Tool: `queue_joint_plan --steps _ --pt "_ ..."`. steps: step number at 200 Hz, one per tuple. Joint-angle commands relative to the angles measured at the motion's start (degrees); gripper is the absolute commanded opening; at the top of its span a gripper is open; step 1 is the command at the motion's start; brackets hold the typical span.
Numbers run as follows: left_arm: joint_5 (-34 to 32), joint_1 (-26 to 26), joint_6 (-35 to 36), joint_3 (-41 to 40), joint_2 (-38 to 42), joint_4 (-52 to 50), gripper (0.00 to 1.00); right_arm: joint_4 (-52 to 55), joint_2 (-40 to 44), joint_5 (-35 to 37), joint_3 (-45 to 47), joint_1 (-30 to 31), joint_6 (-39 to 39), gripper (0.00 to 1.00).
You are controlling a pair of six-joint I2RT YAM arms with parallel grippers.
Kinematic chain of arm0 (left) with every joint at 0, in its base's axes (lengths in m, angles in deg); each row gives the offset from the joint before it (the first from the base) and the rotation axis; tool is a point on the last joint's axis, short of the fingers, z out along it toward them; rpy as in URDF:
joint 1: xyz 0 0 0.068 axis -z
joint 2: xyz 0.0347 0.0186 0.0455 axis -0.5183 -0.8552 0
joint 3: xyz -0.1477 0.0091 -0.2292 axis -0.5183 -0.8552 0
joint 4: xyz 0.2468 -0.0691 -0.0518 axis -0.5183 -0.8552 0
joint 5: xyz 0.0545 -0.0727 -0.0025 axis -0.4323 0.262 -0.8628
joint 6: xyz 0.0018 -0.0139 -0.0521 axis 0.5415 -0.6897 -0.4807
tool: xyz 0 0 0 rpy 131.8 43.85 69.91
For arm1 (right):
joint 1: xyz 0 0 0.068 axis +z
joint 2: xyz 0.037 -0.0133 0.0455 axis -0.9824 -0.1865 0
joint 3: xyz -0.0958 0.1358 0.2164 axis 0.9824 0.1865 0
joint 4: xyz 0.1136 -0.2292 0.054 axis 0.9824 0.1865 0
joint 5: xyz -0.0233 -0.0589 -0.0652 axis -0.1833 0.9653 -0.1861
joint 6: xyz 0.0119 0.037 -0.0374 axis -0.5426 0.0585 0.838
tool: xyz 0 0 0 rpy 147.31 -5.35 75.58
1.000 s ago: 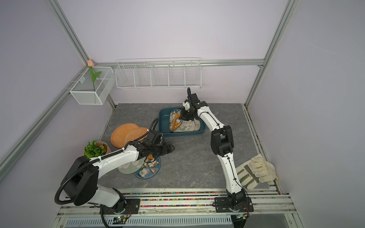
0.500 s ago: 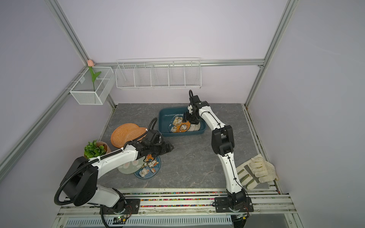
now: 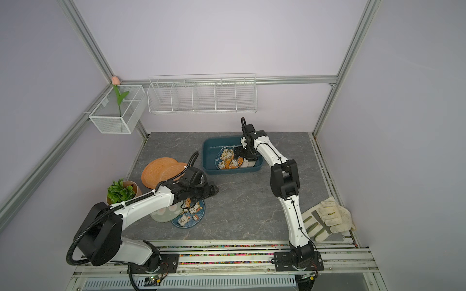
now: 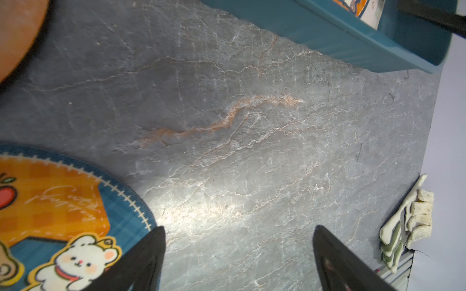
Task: Put the coasters into the storage box
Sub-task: Place the coaster in the storage box, then pick up the coaster from the center of the board.
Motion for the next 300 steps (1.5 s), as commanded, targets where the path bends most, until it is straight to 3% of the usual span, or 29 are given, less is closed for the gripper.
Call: queue_joint_plan --steps 1,27,101,166,270,300 --pt "-3.06 -0.54 -2.4 -1.52 2.49 -3.58 0.93 1.83 5.46 0.21 2.76 0.82 2.6 0.95" --pt "-6.58 -0.71 -4.1 -2.0 4.72 -8.97 0.96 1.52 8.95 -0.87 5.9 1.62 3.28 1.0" --pt "-12.39 -2.17 -11.6 -6.6 12.9 -20.5 1.0 0.64 18.52 -6.02 15.67 4.79 3.76 0.95" --pt "-14.27 -3.56 -19.71 -16.83 24.5 -19.99 0.99 -1.25 24.04 -8.47 24.33 7.55 3.35 0.93" --pt "-18.7 -3.7 -20.79 -22.85 23.42 -15.65 1.0 -1.19 25.24 -9.15 25.35 7.88 4.65 0.92" --pt "-16.7 -3.7 -19.13 -23.52 20.35 -10.58 1.0 -1.07 25.15 -9.18 25.29 7.85 4.75 0.91"
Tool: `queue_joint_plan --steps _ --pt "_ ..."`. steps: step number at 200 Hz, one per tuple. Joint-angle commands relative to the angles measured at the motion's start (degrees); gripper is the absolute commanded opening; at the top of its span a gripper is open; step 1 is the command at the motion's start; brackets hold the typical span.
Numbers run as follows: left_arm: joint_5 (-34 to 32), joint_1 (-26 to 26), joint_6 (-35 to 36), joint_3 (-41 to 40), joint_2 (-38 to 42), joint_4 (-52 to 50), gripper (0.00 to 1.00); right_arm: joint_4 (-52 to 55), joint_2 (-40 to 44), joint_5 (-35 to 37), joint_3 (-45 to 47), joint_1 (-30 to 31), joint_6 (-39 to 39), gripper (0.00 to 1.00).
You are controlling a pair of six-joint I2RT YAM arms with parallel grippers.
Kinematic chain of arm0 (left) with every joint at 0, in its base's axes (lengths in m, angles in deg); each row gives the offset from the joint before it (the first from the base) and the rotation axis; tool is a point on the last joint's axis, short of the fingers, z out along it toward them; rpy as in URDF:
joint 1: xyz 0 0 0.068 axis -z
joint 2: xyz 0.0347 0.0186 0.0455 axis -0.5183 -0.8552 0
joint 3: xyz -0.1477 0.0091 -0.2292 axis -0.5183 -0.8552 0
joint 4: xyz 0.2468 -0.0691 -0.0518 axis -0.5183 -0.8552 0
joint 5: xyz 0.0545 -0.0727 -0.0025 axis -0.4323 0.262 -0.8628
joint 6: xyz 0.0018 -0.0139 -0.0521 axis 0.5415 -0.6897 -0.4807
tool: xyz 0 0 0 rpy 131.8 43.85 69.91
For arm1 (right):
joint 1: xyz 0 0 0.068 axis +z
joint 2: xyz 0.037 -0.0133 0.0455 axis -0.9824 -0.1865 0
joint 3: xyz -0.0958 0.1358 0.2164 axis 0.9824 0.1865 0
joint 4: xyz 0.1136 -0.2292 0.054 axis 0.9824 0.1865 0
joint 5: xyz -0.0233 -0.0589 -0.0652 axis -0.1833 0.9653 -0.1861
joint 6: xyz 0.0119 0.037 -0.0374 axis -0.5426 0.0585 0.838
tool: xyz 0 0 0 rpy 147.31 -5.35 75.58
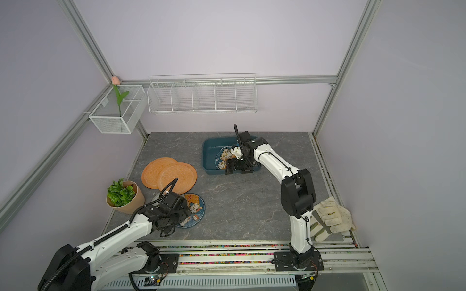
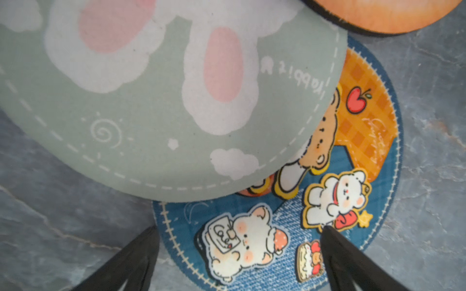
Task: Put the coasters into the storage box
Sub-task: Pick up the coaster from the center of the board.
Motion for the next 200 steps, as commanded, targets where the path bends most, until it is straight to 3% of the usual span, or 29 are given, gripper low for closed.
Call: queue_joint_plan --steps 1,72,147,167,200 --pt "0.41 -0.31 0.31 -1.19 -2.92 4.78 1.0 -0.18 2.18 -0.94 0.65 0.34 1.58 0.91" --pt "17.05 0.15 8.25 3.8 -15.02 14.29 0.99 0.59 1.56 -0.64 0.28 0.17 2.22 0.91" --pt "25.4 5.42 14.06 14.68 -29.28 18.46 0.97 0.47 0.51 -1.34 0.42 0.15 2.39 0.9" --pt "27.0 6.5 15.01 16.15 -29.98 18.45 0.96 0.79 0.24 -1.68 0.4 0.28 2.29 0.9" --pt "23.03 6.72 14.02 13.42 -23.61 15.55 0.96 1.77 0.15 -3.33 0.67 1.22 2.8 0.91"
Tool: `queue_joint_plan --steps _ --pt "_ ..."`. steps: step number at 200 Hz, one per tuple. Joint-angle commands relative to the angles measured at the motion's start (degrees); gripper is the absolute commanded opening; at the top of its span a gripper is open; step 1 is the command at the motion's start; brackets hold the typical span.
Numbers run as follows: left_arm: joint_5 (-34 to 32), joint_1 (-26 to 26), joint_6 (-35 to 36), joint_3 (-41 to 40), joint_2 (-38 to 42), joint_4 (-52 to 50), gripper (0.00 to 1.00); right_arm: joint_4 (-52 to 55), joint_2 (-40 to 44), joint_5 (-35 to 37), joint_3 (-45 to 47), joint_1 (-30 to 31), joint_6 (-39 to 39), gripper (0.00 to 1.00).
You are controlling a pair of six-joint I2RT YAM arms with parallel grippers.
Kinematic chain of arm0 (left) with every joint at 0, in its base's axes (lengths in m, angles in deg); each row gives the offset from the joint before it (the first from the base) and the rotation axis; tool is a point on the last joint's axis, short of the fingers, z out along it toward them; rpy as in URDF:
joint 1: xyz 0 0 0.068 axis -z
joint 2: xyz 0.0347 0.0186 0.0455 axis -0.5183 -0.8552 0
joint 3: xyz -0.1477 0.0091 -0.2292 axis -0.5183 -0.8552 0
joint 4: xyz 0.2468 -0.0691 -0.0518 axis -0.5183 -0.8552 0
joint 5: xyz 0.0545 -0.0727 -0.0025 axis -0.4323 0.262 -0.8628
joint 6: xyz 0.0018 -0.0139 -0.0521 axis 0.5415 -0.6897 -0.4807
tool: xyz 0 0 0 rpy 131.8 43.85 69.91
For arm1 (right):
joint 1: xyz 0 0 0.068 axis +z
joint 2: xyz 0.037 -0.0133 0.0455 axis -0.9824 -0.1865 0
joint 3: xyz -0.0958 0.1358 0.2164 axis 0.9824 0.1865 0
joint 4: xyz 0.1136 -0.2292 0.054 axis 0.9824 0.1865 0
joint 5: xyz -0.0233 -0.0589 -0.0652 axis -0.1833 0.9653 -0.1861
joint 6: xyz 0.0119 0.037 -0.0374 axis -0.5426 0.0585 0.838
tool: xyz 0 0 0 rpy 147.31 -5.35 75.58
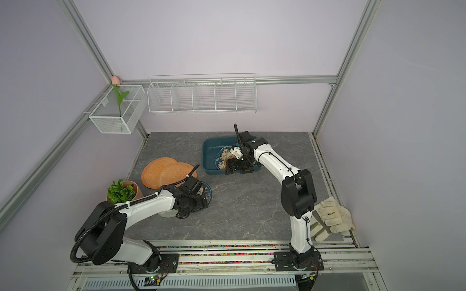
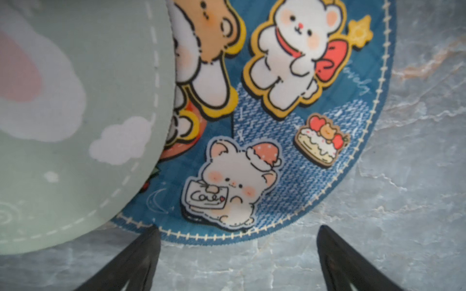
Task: Put the coasters into the storage box
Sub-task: Pick up the coaster from the center of the board.
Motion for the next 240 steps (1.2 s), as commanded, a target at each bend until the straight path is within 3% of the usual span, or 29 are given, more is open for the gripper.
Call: queue_joint_plan --steps 1,83,131,240 --pt "13.29 2.39 -1.22 -3.64 0.9 11.57 0.96 1.76 0.05 -2.28 0.7 1.21 1.89 0.91" --pt "3.97 -3.8 -6.51 -12.06 16.15 9.1 0.9 0.27 -1.97 -4.42 4.06 11.21 1.18 0.99" --pt "1.55 -3.91 -9.98 -15.62 16.85 13.99 0.8 -5.0 -7.18 -0.79 3.43 15.25 0.24 1.0" --pt "-2.15 -3.98 -9.51 -14.32 15.03 11.82 0.76 -14.63 -15.88 4.73 -2.46 16.76 -4.57 0.88"
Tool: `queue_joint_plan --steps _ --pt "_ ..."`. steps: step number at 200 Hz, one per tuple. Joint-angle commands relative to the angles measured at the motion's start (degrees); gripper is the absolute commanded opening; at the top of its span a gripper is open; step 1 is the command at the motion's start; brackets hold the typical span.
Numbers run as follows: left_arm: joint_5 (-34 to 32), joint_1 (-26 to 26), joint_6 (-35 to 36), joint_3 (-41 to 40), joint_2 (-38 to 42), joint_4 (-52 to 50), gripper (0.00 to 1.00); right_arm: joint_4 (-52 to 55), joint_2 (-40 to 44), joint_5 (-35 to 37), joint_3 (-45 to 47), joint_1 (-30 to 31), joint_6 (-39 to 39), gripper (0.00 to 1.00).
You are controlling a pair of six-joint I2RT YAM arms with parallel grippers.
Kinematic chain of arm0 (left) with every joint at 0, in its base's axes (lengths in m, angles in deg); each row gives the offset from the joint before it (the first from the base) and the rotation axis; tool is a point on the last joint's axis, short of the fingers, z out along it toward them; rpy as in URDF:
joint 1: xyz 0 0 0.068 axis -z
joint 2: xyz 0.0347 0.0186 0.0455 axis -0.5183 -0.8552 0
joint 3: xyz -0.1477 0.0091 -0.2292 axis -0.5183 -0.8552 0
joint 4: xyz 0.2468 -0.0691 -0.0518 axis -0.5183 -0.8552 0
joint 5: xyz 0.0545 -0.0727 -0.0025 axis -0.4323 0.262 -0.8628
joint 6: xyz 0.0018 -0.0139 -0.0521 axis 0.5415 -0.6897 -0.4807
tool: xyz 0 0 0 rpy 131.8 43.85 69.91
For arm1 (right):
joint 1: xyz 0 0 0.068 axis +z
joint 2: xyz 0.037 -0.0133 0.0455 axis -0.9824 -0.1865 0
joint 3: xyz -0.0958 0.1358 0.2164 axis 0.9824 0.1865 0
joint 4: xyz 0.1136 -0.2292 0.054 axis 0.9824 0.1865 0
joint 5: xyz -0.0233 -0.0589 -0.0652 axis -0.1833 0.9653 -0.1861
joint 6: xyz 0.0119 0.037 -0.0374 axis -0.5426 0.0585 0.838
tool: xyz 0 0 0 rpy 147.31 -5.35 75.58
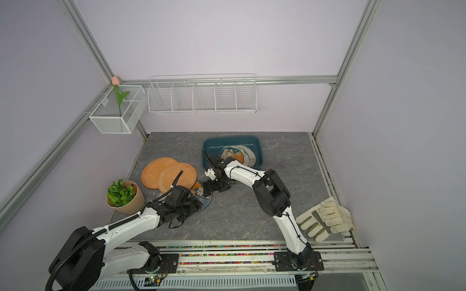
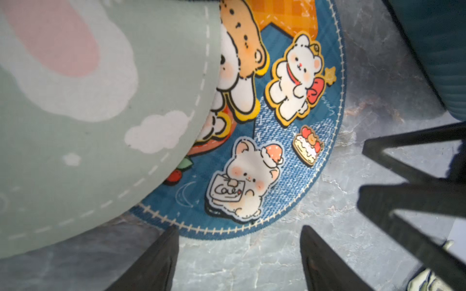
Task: Put the coasters into the storage box
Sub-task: Pick up the coaster from the center of the board.
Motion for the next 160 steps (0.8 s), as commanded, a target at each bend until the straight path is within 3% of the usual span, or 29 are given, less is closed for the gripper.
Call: queue_joint_plan --steps 1,58,95,160 --pt "-2.93 -0.38 -0.66 1.04 -0.34 -3.05 0.76 -3.2 -1.93 2.46 -1.28 0.77 -1.52 0.88" --pt "-2.32 -0.72 1.38 1.63 -1.68 -3.57 0.74 -2.56 -5.69 6.18 -5.32 1.58 -2.24 0.8" --pt "-1.45 -1.24 2.33 1.99 -2.68 -3.51 0.72 -2.18 -7.4 3.51 -6.15 2.22 -2.56 0.77" --pt "0.58 -2.19 3.47 3.12 -5.37 -3.25 0.7 -2.47 -8.2 -1.49 -5.16 2.49 -3.27 0.6"
